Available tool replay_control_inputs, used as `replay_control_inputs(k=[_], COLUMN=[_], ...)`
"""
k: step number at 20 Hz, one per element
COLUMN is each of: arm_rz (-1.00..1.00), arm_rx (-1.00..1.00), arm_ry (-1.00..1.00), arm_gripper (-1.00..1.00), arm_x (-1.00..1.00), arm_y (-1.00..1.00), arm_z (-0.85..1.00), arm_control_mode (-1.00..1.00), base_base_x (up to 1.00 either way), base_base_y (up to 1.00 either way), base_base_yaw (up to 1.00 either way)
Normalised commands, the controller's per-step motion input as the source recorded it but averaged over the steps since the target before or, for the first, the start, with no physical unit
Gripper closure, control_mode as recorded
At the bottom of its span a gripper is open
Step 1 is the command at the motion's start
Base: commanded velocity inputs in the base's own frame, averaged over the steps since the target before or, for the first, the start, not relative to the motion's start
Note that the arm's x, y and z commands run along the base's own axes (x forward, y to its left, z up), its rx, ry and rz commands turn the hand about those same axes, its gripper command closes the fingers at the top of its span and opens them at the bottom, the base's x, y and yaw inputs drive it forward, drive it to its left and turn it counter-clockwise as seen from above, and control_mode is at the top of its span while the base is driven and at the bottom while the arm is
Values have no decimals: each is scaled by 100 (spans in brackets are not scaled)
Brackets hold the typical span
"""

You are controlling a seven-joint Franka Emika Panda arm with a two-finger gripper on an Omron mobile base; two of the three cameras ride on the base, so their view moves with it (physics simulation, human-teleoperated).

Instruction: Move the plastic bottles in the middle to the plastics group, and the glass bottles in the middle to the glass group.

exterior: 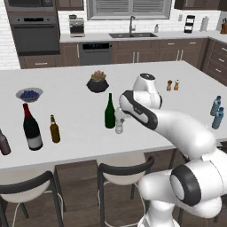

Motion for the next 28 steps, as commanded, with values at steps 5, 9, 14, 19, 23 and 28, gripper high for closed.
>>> replay_control_inputs(k=[5, 9, 14, 19, 23, 28], arm_rz=[0, 0, 0, 0, 0, 0], arm_rx=[-2, -1, -11, -5, 0, 5], arm_ry=[9, 0, 0, -4, -10, -5], arm_gripper=[-100, -100, -100, -100, -100, -100], arm_x=[50, 39, 28, 21, 0, 0], arm_y=[-50, -8, 8, 5, 1, 11], arm_z=[-7, -12, -5, -28, -23, -1], arm_control_mode=[-100, -100, -100, -100, -100, -100], base_base_x=[0, 0, 0, 0, 0, 0], base_base_y=[0, 0, 0, 0, 0, 0], base_base_yaw=[0, 0, 0, 0, 0, 0])
